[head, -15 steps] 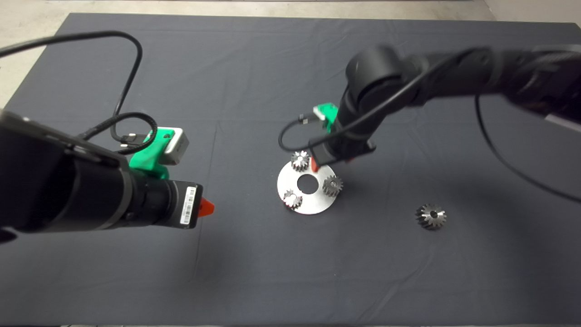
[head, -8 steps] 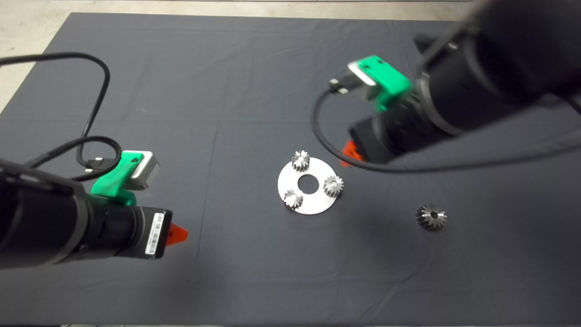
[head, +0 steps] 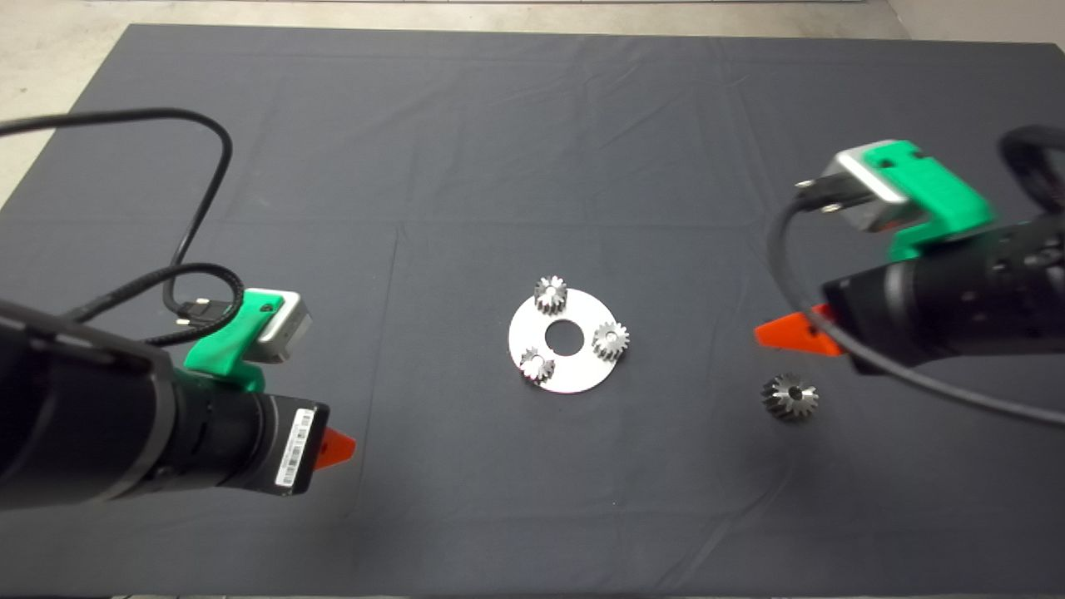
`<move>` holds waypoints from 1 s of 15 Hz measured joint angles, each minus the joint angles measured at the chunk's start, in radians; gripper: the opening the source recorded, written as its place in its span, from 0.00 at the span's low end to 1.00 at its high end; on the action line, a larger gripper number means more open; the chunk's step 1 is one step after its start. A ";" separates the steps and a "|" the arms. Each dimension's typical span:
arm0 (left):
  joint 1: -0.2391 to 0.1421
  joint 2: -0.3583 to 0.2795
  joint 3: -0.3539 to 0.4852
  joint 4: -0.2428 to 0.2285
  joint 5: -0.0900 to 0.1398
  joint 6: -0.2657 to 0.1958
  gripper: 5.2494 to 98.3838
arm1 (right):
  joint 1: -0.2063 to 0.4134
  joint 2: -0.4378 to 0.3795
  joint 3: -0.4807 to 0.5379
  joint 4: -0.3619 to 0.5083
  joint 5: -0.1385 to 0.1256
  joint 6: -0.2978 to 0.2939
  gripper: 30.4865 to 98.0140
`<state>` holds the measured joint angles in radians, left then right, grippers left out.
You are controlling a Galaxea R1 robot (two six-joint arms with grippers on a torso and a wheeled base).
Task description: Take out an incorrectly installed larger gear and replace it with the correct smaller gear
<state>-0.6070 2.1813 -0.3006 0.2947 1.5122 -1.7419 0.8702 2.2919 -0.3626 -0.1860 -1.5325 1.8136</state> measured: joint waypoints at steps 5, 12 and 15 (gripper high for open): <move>0.000 0.007 0.000 -0.023 -0.002 -0.005 0.63 | -0.001 -0.051 0.017 0.001 0.000 0.006 0.64; 0.014 0.013 0.000 -0.049 -0.001 -0.019 0.63 | -0.036 -0.051 0.020 0.046 0.001 0.007 0.64; 0.017 0.013 0.000 -0.048 -0.001 -0.023 0.63 | -0.042 -0.047 0.020 0.056 0.001 0.008 0.64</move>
<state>-0.5903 2.1940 -0.3006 0.2468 1.5114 -1.7645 0.8283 2.2451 -0.3430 -0.1298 -1.5313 1.8221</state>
